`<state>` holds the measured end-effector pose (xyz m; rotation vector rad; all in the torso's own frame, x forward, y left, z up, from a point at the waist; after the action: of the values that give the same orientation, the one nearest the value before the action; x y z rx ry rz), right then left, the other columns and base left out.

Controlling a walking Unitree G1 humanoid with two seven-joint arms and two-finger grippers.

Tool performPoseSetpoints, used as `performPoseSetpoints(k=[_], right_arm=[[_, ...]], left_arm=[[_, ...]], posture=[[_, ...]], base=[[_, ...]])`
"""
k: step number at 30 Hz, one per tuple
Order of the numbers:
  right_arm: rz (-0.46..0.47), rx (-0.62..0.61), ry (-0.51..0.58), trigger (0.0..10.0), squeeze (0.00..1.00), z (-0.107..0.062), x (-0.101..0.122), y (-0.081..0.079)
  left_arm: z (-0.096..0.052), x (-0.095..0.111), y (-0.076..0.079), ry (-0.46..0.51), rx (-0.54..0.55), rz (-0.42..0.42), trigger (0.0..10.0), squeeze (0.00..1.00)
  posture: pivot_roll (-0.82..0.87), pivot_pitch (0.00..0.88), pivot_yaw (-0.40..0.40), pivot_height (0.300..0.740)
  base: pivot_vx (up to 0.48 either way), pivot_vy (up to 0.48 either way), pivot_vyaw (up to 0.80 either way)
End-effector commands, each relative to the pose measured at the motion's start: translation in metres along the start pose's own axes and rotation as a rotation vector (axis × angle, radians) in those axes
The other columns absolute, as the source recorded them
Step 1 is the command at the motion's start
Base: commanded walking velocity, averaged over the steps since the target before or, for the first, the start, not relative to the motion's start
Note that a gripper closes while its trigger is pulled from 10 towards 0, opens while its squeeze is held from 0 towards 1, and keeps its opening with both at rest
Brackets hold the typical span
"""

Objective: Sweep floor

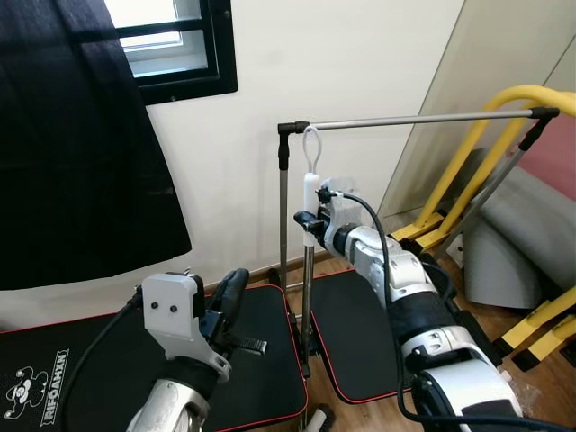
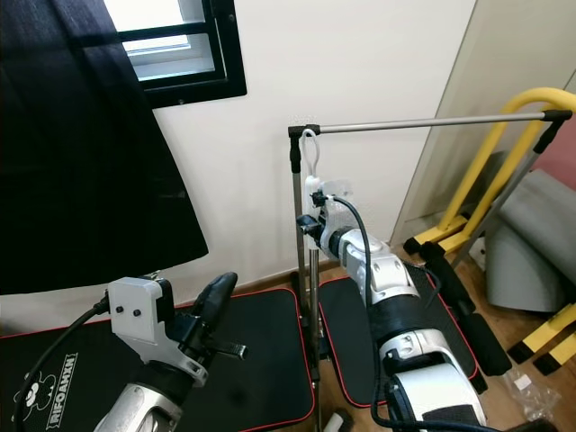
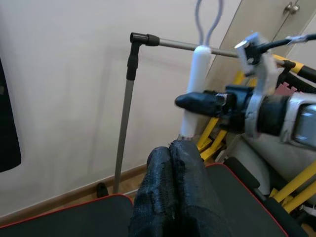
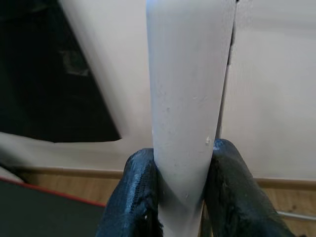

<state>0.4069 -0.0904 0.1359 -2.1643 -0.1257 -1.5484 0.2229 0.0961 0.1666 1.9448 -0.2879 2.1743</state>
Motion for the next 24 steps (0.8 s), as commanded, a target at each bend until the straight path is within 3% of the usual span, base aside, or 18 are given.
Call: performPoseSetpoints(k=[1, 8, 9, 13, 15, 24], right_arm=[[0.002, 0.026, 0.013, 0.0, 0.0, -0.003, 0.004, -0.003], [-0.035, 0.154, 0.023, 0.0, 0.0, -0.02, 0.008, -0.02], [-0.06, 0.181, 0.017, 10.0, 0.0, -0.027, 0.007, -0.023], [-0.106, 0.189, -0.004, 10.0, 0.0, -0.035, 0.002, -0.023], [-0.154, 0.148, 0.013, 10.0, 0.0, -0.041, 0.003, -0.015], [-0.155, 0.135, 0.031, 10.0, 0.0, -0.045, 0.006, -0.012]], left_arm=[[-0.001, -0.006, 0.003, -0.024, -0.037, -0.011, 10.0, 0.0], [0.001, -0.012, -0.002, -0.066, -0.019, 0.004, 10.0, 0.0], [0.002, -0.015, -0.003, -0.08, -0.02, -0.002, 10.0, 0.0], [0.004, -0.018, -0.004, -0.093, -0.024, -0.013, 10.0, 0.0], [0.005, -0.02, -0.006, -0.1, -0.026, -0.015, 10.0, 0.0], [0.007, -0.021, -0.008, -0.106, -0.026, -0.01, 10.0, 0.0]], posture=[[0.0, 0.074, -0.071, 0.74], [-0.02, 0.059, -0.063, 0.74], [-0.03, 0.052, -0.059, 0.74], [-0.04, 0.047, -0.056, 0.74], [-0.04, 0.039, -0.048, 0.74], [-0.04, 0.034, -0.045, 0.74]], base=[[0.0, 0.0, 0.0], [0.0, 0.0, 0.0], [0.0, 0.0, 0.0], [0.0, 0.0, 0.0], [0.0, 0.0, 0.0], [-0.268, 0.0, 0.0]])
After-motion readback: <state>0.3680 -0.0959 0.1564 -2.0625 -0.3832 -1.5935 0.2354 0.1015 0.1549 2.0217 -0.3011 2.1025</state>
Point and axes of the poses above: a point about 5 cm out from each wrist's last joint towards the gripper, its own z axis pointing out of the wrist towards the gripper, its own x axis along the axis of the wrist's last joint, y = z × x, the point moved 5 cm from there along z, pointing out of the wrist towards the gripper, and after that the axes turned 13 degrees about z, right-handed, at the moved point
